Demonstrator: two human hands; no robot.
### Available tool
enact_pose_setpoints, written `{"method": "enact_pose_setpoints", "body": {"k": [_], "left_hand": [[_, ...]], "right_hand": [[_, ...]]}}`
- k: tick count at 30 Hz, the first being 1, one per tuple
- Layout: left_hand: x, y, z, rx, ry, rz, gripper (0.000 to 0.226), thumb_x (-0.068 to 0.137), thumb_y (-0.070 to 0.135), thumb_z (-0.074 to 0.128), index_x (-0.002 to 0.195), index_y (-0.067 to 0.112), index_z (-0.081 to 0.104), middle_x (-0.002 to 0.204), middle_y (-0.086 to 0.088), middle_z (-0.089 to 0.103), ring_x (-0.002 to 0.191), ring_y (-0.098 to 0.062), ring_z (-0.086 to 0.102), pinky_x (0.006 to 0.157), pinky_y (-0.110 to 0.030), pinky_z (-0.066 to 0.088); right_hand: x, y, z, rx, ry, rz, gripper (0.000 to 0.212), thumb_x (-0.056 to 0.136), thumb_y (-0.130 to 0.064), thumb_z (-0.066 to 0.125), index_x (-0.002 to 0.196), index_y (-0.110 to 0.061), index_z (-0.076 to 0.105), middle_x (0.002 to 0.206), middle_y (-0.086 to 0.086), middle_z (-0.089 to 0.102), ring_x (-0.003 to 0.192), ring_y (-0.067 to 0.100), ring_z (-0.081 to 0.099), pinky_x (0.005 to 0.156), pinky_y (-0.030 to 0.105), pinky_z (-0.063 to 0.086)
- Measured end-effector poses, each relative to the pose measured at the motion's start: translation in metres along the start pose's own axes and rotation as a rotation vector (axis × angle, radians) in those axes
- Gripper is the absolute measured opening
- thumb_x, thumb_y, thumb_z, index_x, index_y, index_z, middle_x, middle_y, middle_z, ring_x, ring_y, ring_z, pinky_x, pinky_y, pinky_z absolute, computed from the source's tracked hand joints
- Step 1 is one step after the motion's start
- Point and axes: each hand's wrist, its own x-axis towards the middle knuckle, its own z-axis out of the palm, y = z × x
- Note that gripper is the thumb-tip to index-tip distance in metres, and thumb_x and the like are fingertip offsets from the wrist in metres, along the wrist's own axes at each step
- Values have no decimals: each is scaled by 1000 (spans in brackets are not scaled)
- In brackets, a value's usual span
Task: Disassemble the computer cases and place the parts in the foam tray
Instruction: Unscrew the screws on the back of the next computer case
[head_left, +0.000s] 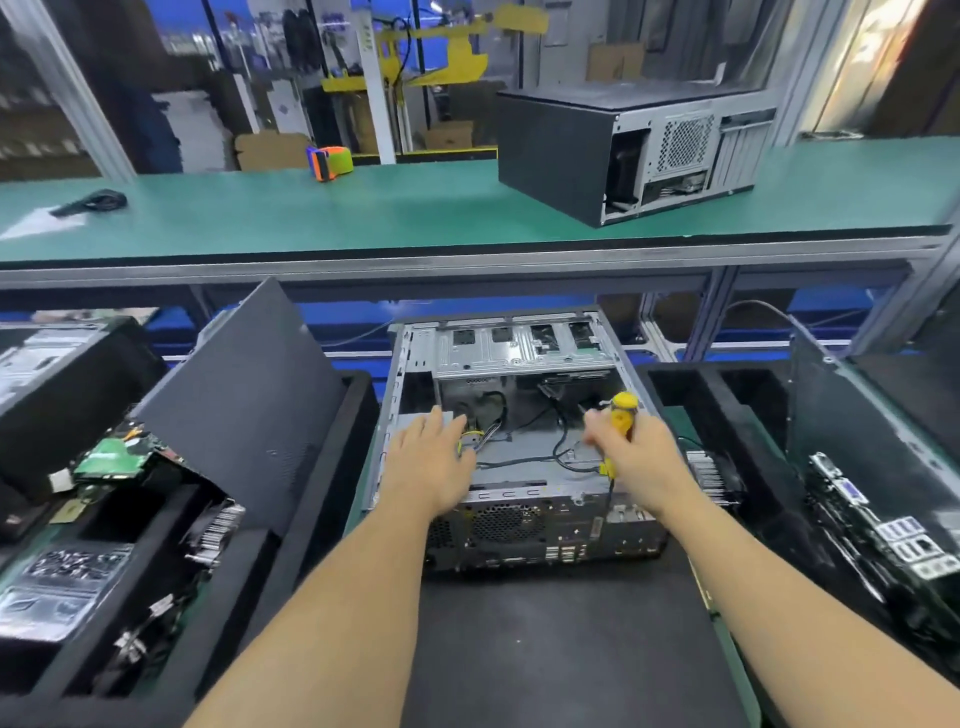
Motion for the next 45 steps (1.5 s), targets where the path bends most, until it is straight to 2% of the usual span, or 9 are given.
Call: {"method": "enact_pose_setpoints", "body": {"k": [6,8,12,17,21,27,34,40,45], "left_hand": [[-4,-21,-2,-66,77,-36,59,104,48,34,159,27,30,169,-3,21,156,-26,16,126,-44,17],[-6,-24,-3,-79,86,-33,59,103,49,35,158,27,34,168,-3,24,155,-25,18,126,-44,18],[-8,-29,-6,-93,114,-21,55,101,48,37,152,27,42,165,-3,32,152,-24,24,124,-43,22],[-7,-37,-4,-84,112,-8,56,100,50,37,151,28,43,166,-3,30,153,-23,22,125,-44,21],[-7,-38,-3,-55,125,15,55,99,50,35,148,27,46,161,-2,37,148,-22,29,122,-43,24],[-5,-39,-3,-34,154,56,53,98,50,33,141,26,51,151,1,46,137,-21,38,115,-42,31],[16,-46,-6,-135,68,87,55,101,48,38,152,26,43,167,1,27,155,-23,18,126,-43,17],[39,-55,-21,-38,70,163,44,102,43,38,140,26,53,144,6,56,141,-17,43,123,-48,-6],[48,-63,-13,-60,22,170,52,104,48,33,153,33,34,166,8,28,155,-19,19,127,-49,-3]], "right_hand": [[19,-47,1,385,323,-47,38,88,-71,48,84,-39,68,58,-4,61,45,12,54,46,30,53],[19,-49,14,292,188,-97,9,99,-46,53,104,-52,58,78,4,72,55,17,64,54,31,57],[13,-40,40,116,-12,-32,56,91,15,38,108,-35,57,103,11,65,97,19,66,76,27,54],[15,-29,47,12,98,24,53,95,5,42,112,-41,64,100,2,59,64,12,60,60,23,52],[18,-12,52,-403,-55,16,80,102,-9,45,155,-48,-1,70,-4,49,52,12,40,46,23,33],[15,1,62,-736,-48,169,27,100,-26,48,127,-21,51,98,12,67,82,32,61,72,42,54],[8,11,71,-777,154,88,37,99,-26,46,136,-21,45,70,3,55,59,26,50,46,31,29],[33,25,58,-837,205,48,37,99,-29,46,136,-25,43,62,-4,45,54,24,44,50,34,33],[59,40,42,-871,208,-7,40,99,-33,45,138,-27,42,57,-11,40,50,21,42,46,30,28]]}}
